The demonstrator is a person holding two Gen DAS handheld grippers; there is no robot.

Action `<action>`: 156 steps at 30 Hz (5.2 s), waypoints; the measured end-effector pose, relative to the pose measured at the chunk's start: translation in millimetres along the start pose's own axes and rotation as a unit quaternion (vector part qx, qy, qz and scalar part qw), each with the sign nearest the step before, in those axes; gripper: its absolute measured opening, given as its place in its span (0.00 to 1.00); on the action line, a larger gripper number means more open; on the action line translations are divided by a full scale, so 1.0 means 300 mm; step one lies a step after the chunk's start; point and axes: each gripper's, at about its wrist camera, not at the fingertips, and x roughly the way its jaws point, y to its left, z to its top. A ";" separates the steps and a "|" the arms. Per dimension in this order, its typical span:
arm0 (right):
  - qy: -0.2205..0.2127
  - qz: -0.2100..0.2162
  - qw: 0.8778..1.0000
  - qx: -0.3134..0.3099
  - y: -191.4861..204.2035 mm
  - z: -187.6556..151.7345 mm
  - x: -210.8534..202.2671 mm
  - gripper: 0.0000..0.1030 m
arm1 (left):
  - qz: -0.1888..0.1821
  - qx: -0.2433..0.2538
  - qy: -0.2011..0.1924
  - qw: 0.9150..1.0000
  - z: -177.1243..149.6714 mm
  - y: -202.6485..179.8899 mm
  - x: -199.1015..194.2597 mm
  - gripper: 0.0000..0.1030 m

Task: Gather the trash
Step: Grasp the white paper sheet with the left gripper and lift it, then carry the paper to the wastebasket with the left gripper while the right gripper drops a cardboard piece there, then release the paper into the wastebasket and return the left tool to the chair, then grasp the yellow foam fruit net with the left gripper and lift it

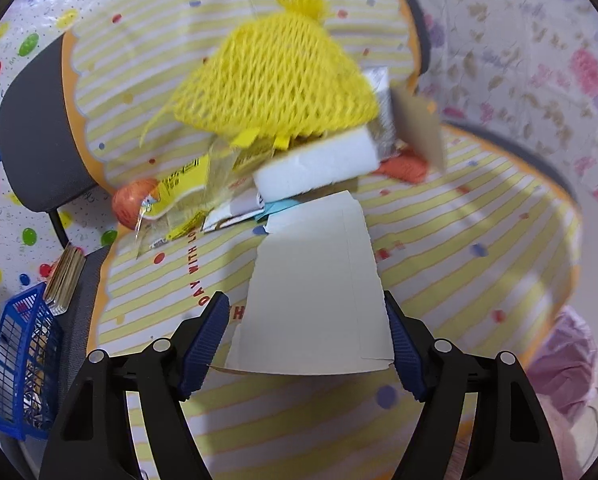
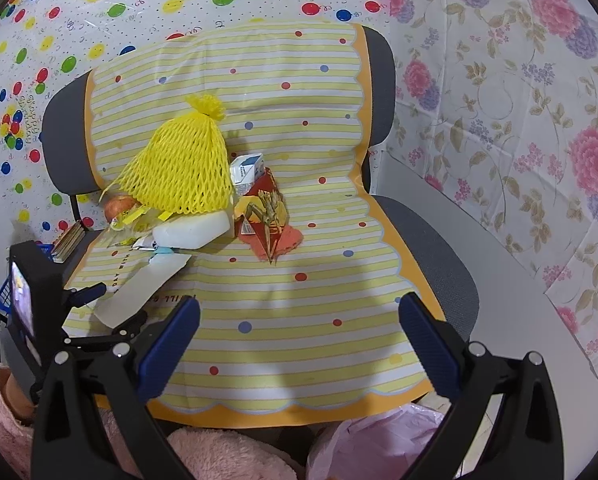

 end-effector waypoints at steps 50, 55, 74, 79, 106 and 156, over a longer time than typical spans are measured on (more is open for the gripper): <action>-0.047 0.019 0.999 -0.003 0.044 0.198 0.278 0.02 | 0.034 -0.120 -0.077 0.989 0.088 0.179 -0.274 0.73; -0.059 0.003 0.998 0.017 -0.037 0.140 0.104 0.02 | 0.013 -0.105 -0.091 0.990 0.078 0.115 -0.329 0.73; -0.082 -0.058 0.993 0.062 -0.213 -0.126 -0.333 0.02 | -0.115 -0.001 -0.081 0.990 -0.001 -0.304 -0.378 0.73; -0.060 -0.083 0.992 0.073 -0.253 -0.210 -0.385 0.02 | -0.155 0.028 -0.076 0.985 -0.022 -0.426 -0.370 0.73; 0.062 -0.128 0.979 0.146 -0.471 -0.567 -0.185 0.11 | -0.254 0.118 0.000 0.960 -0.114 -0.859 -0.155 0.84; -0.024 0.074 0.994 -0.078 0.292 0.127 0.192 0.65 | 0.078 -0.157 -0.049 0.983 0.067 0.331 -0.224 0.85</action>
